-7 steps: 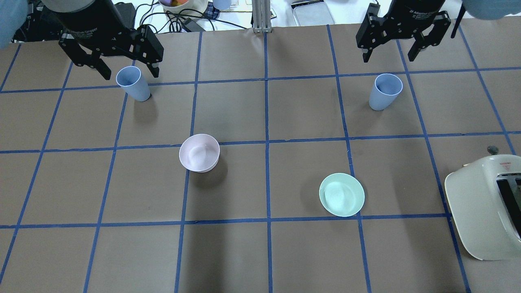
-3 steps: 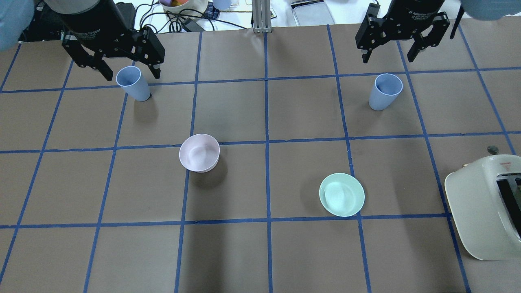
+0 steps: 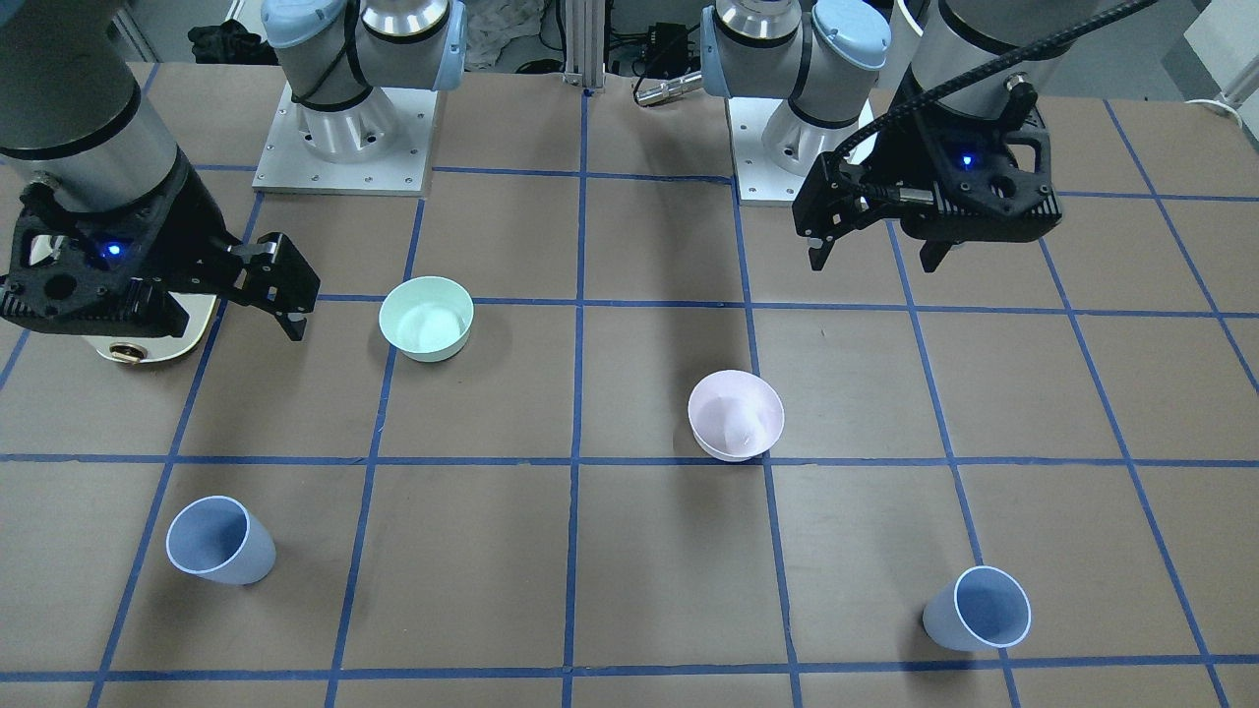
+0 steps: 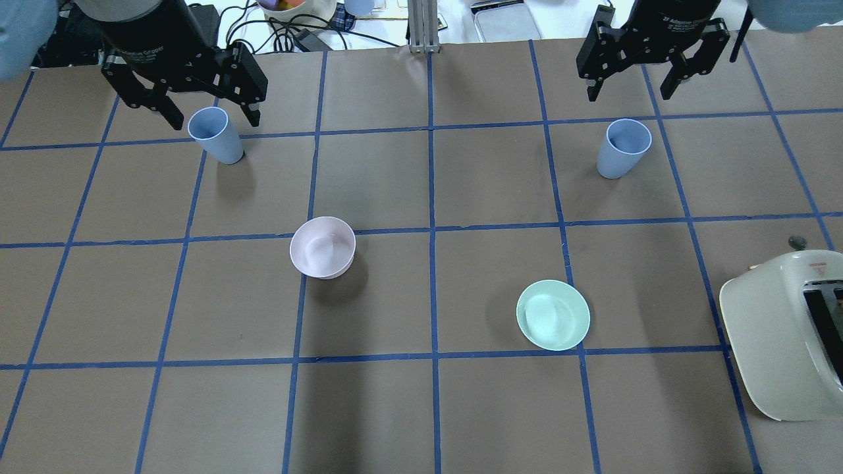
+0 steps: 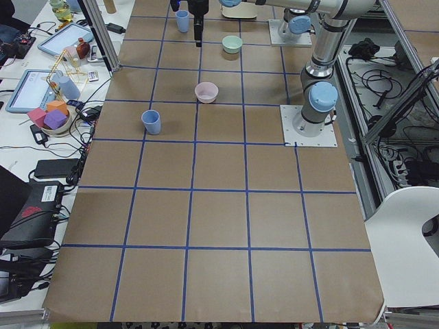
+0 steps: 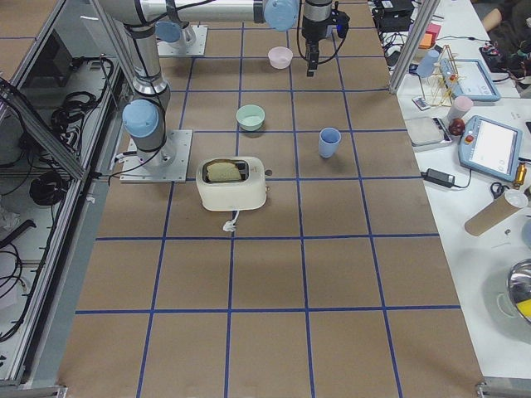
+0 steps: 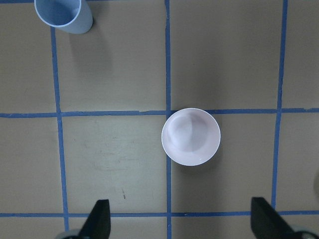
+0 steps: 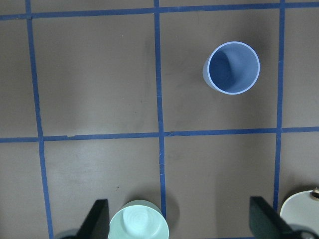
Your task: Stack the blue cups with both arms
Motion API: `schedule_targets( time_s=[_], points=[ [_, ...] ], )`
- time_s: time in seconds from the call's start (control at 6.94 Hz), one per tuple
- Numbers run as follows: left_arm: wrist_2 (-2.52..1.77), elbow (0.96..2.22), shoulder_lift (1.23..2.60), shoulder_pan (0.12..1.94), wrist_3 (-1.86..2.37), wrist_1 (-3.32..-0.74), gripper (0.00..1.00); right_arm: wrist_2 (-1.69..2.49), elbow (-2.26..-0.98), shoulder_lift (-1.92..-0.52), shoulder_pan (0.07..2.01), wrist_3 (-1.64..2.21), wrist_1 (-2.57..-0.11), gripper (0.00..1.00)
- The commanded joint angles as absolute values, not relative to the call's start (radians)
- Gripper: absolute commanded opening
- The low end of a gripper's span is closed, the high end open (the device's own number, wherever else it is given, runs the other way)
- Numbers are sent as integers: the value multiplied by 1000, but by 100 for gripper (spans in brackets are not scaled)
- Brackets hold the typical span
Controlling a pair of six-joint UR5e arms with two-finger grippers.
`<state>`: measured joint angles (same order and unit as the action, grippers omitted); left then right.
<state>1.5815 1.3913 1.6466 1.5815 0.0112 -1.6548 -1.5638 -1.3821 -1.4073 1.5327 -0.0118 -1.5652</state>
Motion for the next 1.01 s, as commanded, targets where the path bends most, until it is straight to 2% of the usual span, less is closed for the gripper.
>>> schedule_targets(
  time_s=[0.0, 0.58, 0.86],
  points=[
    [1580, 1390, 1657, 1582, 9, -1643, 100, -1565, -1382, -1408, 1532, -12, -1565, 100],
    [1582, 1387, 1667, 1580, 8, -1594, 100, -1563, -1382, -1408, 1532, -9, -1565, 100],
    [1671, 1385, 1802, 1575, -15, -1443, 100, -1563, -1382, -1408, 1532, -9, -1565, 100]
  ],
)
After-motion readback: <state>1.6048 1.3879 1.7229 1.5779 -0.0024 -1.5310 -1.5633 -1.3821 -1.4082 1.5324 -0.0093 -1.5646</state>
